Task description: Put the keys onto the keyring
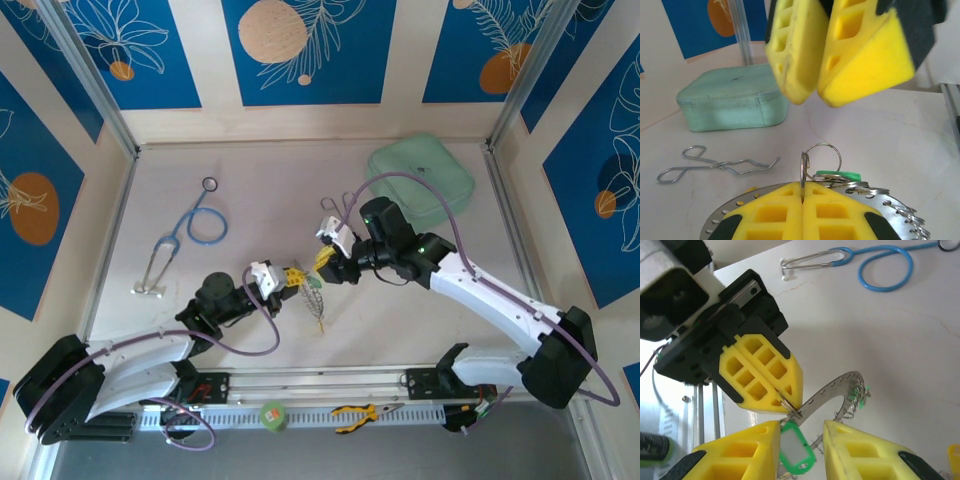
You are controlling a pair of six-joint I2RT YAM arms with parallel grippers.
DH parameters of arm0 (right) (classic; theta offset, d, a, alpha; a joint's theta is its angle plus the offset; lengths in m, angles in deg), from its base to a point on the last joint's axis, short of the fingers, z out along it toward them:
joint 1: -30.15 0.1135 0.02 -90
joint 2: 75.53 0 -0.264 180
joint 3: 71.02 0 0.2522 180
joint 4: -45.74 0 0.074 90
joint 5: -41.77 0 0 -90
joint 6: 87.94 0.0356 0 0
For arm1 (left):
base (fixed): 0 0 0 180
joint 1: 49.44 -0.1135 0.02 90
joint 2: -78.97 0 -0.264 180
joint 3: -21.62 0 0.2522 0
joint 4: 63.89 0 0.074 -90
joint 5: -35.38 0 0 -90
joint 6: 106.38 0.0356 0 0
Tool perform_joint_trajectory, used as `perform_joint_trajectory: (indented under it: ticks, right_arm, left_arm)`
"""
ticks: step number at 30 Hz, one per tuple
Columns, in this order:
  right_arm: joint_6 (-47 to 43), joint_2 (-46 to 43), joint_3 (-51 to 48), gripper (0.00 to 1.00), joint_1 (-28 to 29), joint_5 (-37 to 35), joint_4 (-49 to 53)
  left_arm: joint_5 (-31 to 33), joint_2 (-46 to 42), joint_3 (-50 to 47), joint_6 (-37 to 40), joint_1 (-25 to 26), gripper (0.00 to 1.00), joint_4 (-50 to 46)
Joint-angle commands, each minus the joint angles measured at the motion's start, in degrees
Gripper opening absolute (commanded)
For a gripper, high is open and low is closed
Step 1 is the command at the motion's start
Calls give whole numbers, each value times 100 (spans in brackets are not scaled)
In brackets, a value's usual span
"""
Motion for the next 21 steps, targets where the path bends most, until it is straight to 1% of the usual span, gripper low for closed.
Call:
perform_joint_trajectory:
  ticks: [1,3,7,11,16,21]
  right_arm:
    - [1802,-118,240,30,366,-907,370]
    - [2225,-35,435,30,445,-1099,721]
    - [2355,242,712,33,629,-1208,1121]
    - [2365,413,791,34,632,-1051,1111]
    - [2358,587,944,33,613,-1079,1182]
    - [2401,726,1033,33,587,-845,1150]
  left_arm:
    - [212,-64,103,-106,10,0,220]
    - [226,-48,103,-106,10,0,217]
    - [164,-3,105,-106,15,0,242]
    - [127,-3,89,-123,11,0,278]
    - [101,-21,70,-141,10,0,296]
    - [89,-49,61,-124,15,0,278]
